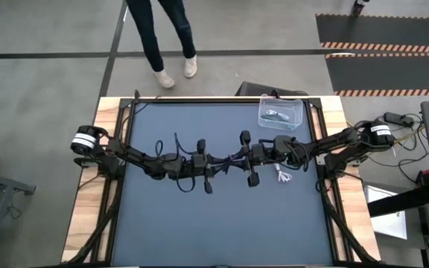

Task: Pick and place USB-C Cables
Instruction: Put the violet charger cable into the bin

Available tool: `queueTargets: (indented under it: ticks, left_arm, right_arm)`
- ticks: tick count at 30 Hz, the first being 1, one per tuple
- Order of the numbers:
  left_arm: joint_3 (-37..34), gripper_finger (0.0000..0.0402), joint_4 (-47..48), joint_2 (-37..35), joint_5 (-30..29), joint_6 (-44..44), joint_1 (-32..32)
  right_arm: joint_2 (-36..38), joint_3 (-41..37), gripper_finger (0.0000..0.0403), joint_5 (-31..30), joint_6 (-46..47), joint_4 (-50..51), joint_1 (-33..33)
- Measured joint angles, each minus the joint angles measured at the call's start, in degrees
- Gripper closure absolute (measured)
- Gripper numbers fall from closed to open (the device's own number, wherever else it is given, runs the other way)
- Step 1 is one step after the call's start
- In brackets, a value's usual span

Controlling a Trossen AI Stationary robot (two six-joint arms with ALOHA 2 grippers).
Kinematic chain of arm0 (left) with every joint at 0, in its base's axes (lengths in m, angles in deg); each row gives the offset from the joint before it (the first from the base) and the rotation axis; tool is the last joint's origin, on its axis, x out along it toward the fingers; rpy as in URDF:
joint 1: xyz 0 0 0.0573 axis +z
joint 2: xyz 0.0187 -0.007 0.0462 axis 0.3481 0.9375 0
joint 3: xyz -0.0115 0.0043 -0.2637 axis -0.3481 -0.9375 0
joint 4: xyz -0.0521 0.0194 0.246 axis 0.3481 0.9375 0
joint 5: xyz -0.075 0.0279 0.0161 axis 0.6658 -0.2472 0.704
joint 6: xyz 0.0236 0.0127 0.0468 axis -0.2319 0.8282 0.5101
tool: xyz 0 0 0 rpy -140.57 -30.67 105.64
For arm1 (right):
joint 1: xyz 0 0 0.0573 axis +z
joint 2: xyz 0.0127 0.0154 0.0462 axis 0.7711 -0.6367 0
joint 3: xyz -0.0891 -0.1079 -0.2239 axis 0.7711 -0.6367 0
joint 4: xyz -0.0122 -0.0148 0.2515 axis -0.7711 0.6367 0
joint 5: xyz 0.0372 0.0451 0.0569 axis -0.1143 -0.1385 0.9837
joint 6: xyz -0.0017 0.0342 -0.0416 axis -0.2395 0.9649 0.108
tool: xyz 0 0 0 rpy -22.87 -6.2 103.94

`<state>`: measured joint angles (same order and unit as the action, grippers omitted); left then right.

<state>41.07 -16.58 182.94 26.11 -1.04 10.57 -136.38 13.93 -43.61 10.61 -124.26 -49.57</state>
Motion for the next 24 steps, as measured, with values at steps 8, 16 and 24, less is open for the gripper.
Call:
queueTargets:
  ticks: [8, 16, 24]
  left_arm:
    - [0.0, 0.0304, 0.2, -0.1, 0.0, -0.1, 0.0]
    - [-0.2, 0.0241, 1.8, -0.1, 0.0, 0.0, 0.0]
    - [-3.1, 0.0231, 2.9, -1.9, 0.0, 1.4, 0.0]
  right_arm:
    - [0.0, 0.0, 0.0388, 0.0, 0.4, 0.8, 0.0]
    - [0.0, 0.0, 0.0389, -0.5, 0.5, 1.4, 0.0]
    - [1.9, 0.0, 0.0389, -1.4, 0.5, 6.3, 0.0]
